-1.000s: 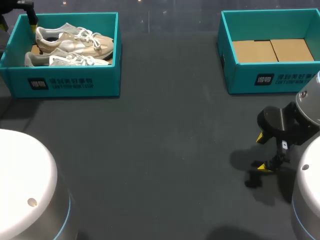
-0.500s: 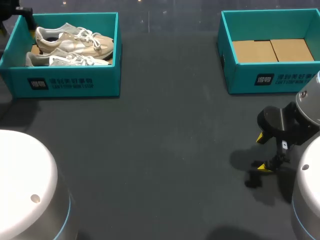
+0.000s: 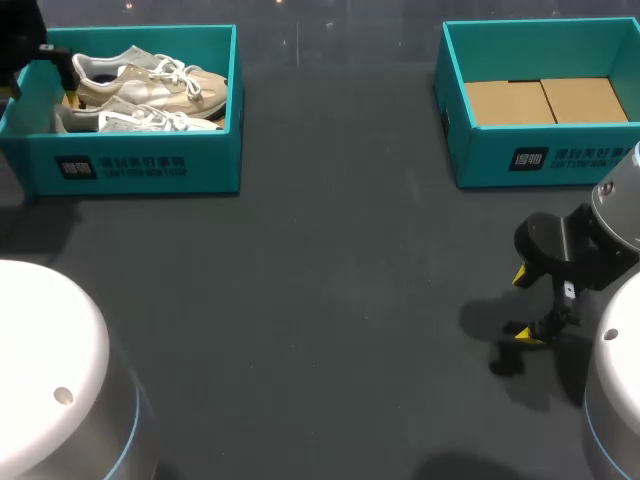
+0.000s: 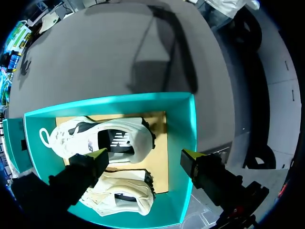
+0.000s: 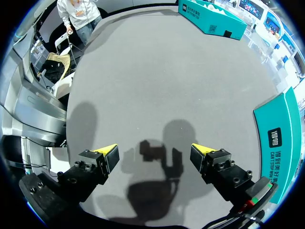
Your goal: Take the shoe out of the shoebox, open the shoe tongue, remove and reinsert the insole, then place the shoe into the shoebox
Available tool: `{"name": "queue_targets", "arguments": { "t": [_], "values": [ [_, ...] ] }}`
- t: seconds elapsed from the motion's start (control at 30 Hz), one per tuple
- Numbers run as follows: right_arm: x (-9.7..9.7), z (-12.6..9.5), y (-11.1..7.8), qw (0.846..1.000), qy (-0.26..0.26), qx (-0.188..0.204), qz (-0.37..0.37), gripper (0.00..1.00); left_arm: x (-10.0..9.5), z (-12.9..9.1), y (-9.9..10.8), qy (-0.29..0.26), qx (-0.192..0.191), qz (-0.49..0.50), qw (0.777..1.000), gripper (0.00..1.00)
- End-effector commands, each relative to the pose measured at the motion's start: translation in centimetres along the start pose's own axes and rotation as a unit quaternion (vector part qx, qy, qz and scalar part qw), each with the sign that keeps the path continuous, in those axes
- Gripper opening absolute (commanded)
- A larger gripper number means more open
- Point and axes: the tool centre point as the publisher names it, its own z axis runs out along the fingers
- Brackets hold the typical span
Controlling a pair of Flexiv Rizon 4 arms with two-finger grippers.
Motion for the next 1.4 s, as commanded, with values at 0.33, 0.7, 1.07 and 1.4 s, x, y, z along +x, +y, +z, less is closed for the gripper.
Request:
{"name": "queue_targets", "arguments": {
  "t": [0.33, 0.7, 1.07, 1.4],
  "values": [
    [0.2, -0.1, -0.1, 1.000, -0.002, 0.000, 0.000, 1.00, -0.2, 3.2, 0.3, -0.012, -0.008, -0.017, 1.000, 0.86],
    [0.2, -0.1, -0.1, 1.000, -0.002, 0.000, 0.000, 1.00, -0.6, 5.0, 0.1, -0.007, -0.014, -0.028, 0.999, 0.75],
    [0.2, -0.1, -0.1, 1.000, -0.002, 0.000, 0.000, 1.00, -0.3, 7.0, -0.1, 0.008, -0.006, -0.032, 0.999, 0.61],
    [0.2, -0.1, -0.1, 1.000, -0.002, 0.000, 0.000, 1.00, -0.2, 8.2, 0.4, 0.017, 0.003, -0.038, 0.999, 0.62]
  ]
}}
